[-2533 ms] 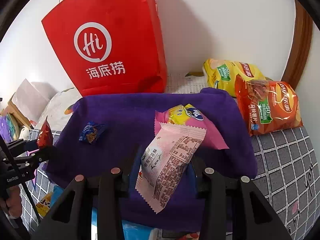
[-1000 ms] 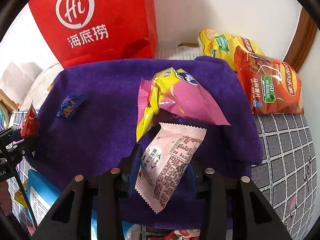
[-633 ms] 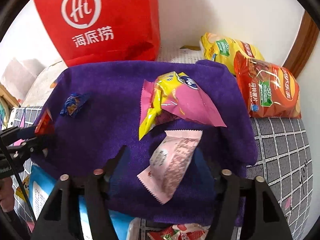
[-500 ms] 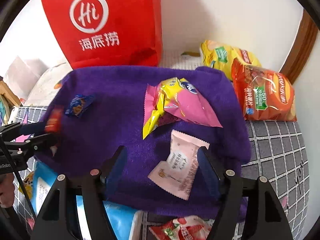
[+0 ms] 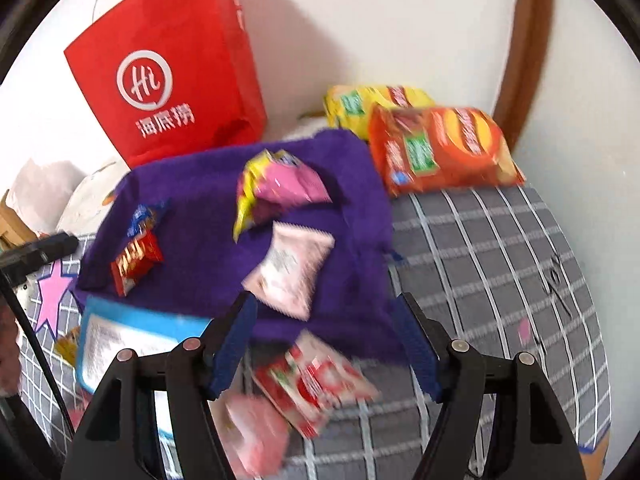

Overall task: Organize snacks
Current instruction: 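Grasp the pink-white strawberry candy bag with the right tool while the left tool reaches the lollipop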

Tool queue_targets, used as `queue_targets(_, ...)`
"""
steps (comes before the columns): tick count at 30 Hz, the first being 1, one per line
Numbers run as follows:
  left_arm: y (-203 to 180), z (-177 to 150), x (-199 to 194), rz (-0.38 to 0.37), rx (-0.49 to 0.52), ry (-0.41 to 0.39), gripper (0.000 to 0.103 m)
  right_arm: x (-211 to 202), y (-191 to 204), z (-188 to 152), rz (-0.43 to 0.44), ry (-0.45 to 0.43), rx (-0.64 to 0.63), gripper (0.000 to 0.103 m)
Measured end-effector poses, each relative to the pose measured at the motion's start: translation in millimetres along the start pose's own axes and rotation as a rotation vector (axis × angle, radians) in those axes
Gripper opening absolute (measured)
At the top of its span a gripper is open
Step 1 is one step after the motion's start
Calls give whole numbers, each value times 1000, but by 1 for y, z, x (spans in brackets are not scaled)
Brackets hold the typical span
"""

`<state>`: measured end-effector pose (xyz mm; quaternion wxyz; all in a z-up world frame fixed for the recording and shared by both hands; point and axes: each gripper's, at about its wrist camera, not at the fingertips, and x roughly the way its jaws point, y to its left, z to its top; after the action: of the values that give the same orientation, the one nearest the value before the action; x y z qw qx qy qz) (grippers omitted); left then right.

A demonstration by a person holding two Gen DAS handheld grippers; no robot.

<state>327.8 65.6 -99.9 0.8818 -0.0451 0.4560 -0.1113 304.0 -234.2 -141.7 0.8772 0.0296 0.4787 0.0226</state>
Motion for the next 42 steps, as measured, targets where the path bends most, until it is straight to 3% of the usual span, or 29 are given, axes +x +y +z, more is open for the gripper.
queue_targets(6, -4, -7, -18, 14, -3, -17, 67, 1, -13, -32, -2, 66, 23, 69)
queue_targets(15, 4, -34, -28, 60, -14, 6, 67, 23, -16, -60, 91, 139, 109, 67)
queue_targets(16, 6, -36, -29, 64, -17, 8, 67, 27, -17, -59, 87, 135, 126, 65)
queue_targets(18, 9, -40, -31, 69, -22, 12, 67, 32, -19, -58, 89, 129, 157, 51)
queue_targets(20, 11, -44, -33, 74, -27, 17, 67, 37, -21, -57, 140, 138, 190, 41)
queue_targets(24, 14, -51, -35, 73, -39, 23, 67, 34, -18, -59, 135, 118, 180, 34)
queue_targets(32, 13, -67, -44, 71, -50, 24, 67, 0, -29, -73, 120, 120, 116, 33)
queue_targets(38, 13, -82, -50, 79, -66, 32, 67, -17, -39, -102, 127, 243, -32, 33)
queue_targets(41, 11, -88, -54, 76, -73, 30, 67, -15, -47, -113, 106, 264, -19, 36)
queue_targets(42, 9, -90, -56, 74, -74, 31, 67, -15, -51, -115, 111, 265, 10, 42)
